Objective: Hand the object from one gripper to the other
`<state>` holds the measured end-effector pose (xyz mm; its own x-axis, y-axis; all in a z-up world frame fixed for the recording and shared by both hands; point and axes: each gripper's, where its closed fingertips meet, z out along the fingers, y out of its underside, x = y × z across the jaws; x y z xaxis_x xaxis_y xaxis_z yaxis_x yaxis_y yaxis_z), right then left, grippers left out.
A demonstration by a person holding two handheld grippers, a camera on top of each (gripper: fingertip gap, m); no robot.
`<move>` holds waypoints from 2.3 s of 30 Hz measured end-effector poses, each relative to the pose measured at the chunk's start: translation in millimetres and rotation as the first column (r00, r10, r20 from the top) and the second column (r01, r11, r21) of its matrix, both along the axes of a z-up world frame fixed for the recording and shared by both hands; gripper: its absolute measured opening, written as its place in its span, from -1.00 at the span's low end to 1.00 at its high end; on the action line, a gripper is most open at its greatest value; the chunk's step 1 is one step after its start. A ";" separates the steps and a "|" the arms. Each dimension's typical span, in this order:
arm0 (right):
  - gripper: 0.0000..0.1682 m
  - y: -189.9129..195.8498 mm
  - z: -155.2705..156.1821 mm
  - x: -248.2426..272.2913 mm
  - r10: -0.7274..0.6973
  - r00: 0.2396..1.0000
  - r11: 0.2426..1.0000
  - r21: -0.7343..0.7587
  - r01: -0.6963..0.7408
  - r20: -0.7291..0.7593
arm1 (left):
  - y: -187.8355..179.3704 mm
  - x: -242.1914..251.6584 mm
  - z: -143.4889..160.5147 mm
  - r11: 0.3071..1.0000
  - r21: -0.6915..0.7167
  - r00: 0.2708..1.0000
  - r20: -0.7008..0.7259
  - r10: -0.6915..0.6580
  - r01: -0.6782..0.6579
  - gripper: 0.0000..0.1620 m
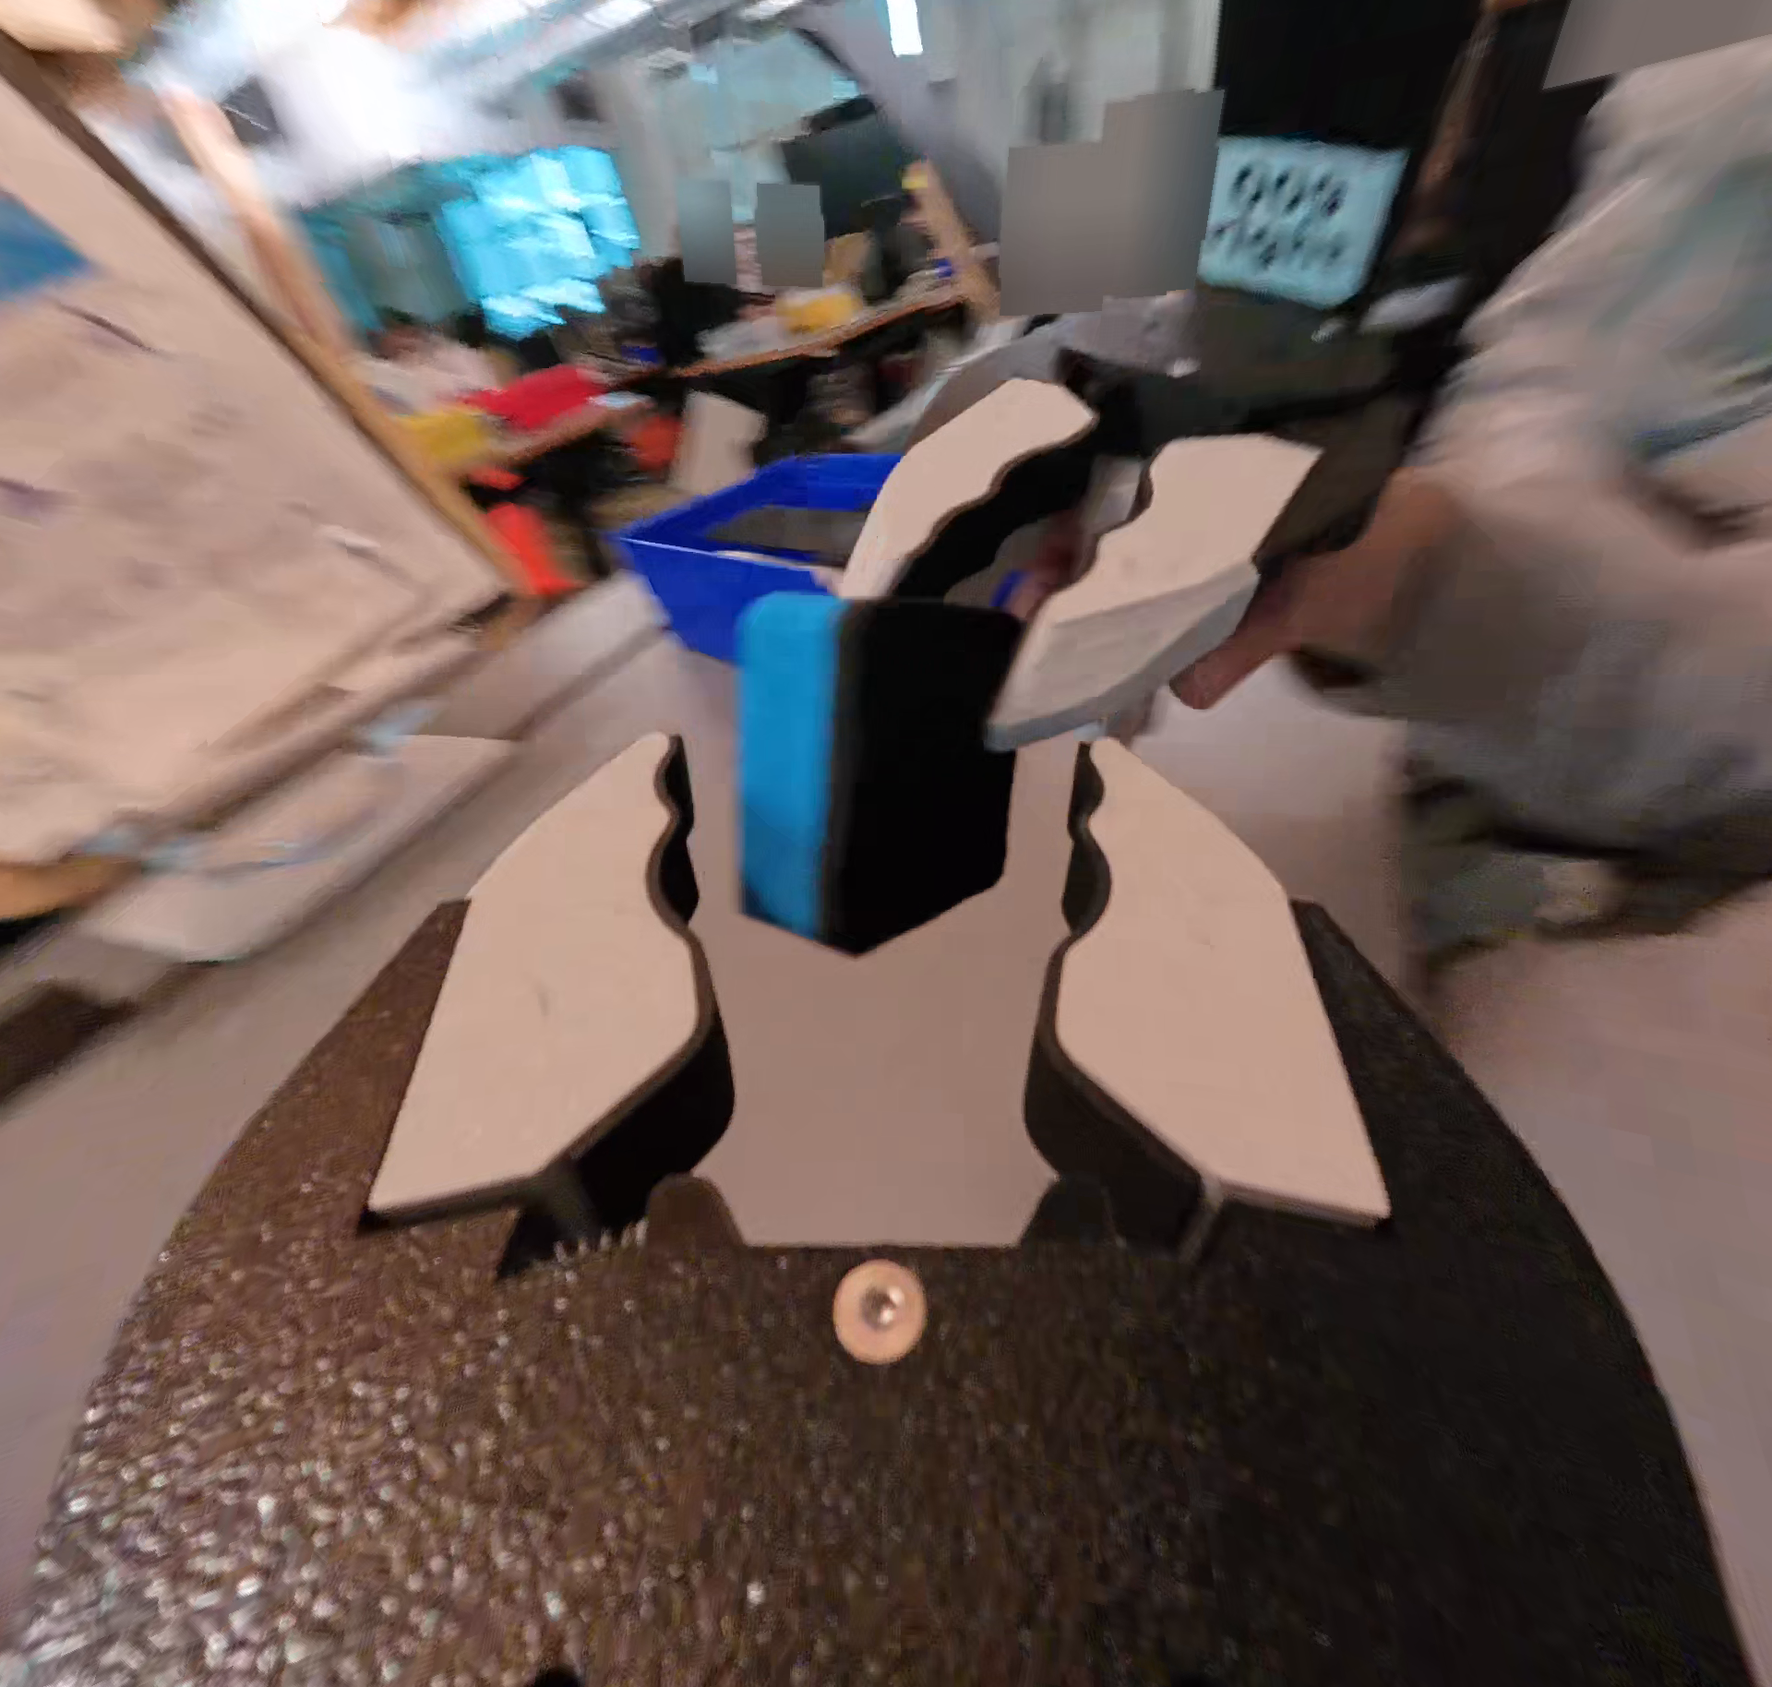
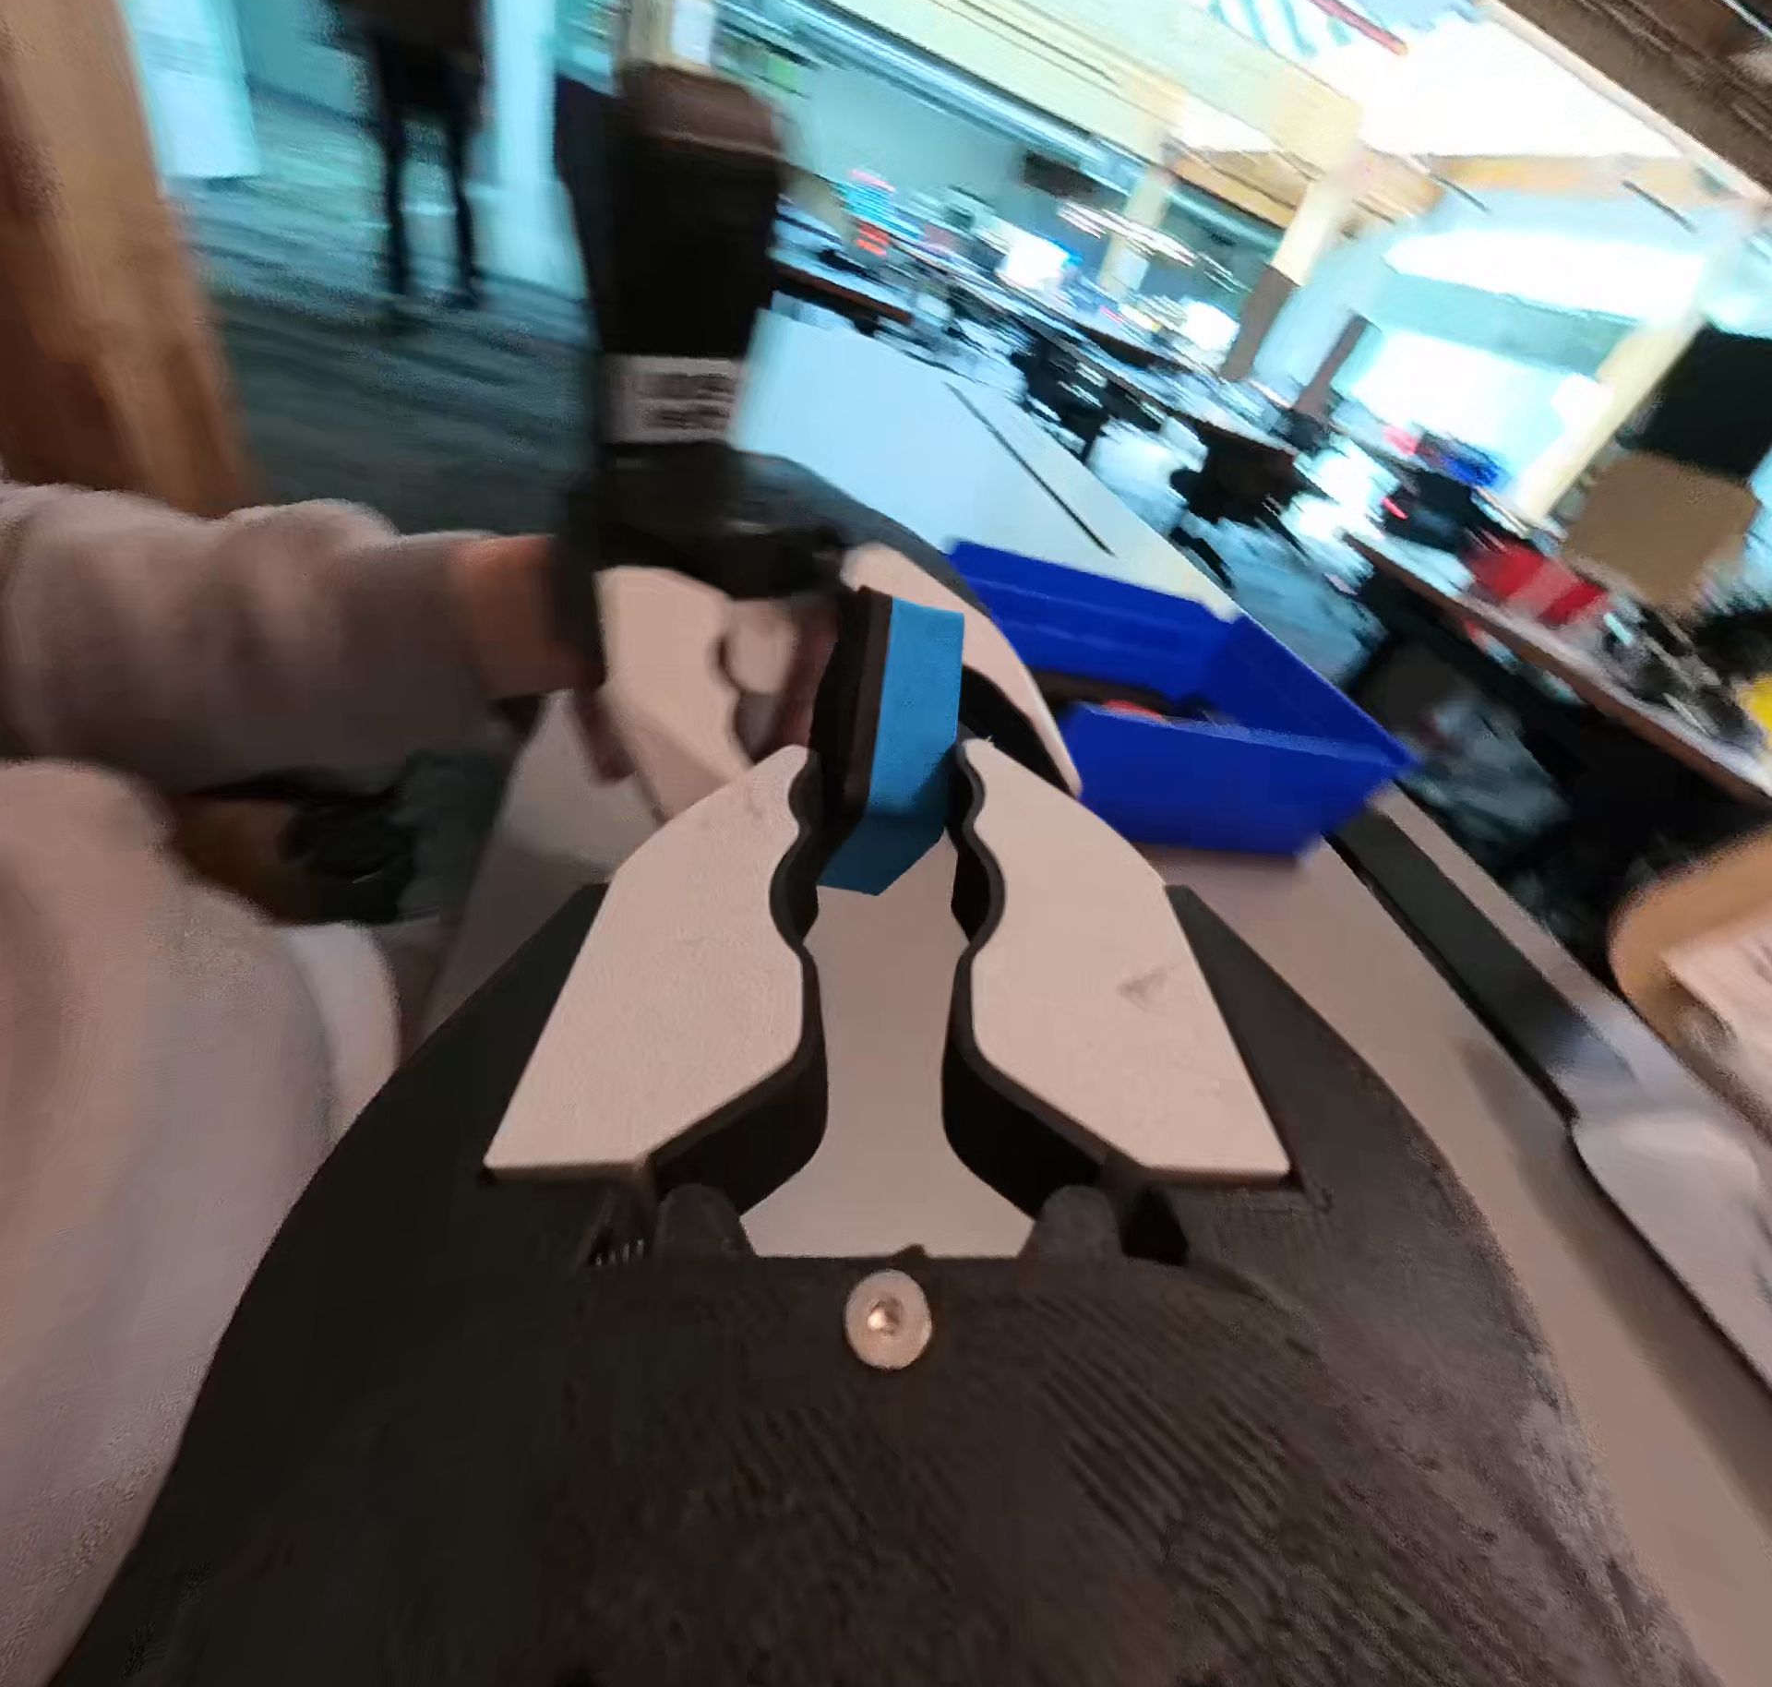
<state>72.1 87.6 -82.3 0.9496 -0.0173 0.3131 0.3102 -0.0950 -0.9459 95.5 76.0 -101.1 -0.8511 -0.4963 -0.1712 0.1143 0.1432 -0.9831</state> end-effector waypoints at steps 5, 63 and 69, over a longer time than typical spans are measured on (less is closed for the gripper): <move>-0.72 -13.0 -3.7 -42.9 0.282 0.956 0.959 -0.037 -0.280 0.086 | -2.1 -51.3 -19.0 0.904 -0.133 0.828 -0.366 -0.425 0.405 -0.03; -0.33 14.3 -8.4 -7.8 -0.105 0.495 0.977 -0.004 0.215 0.863 | -4.7 -21.0 -21.4 0.963 -0.111 0.933 -0.242 -0.265 0.244 0.12; -0.33 19.6 -17.7 -21.9 -0.032 0.515 0.992 -0.036 0.122 0.857 | -8.4 -39.7 -19.4 0.911 -0.172 0.878 -0.248 -0.409 0.375 -0.15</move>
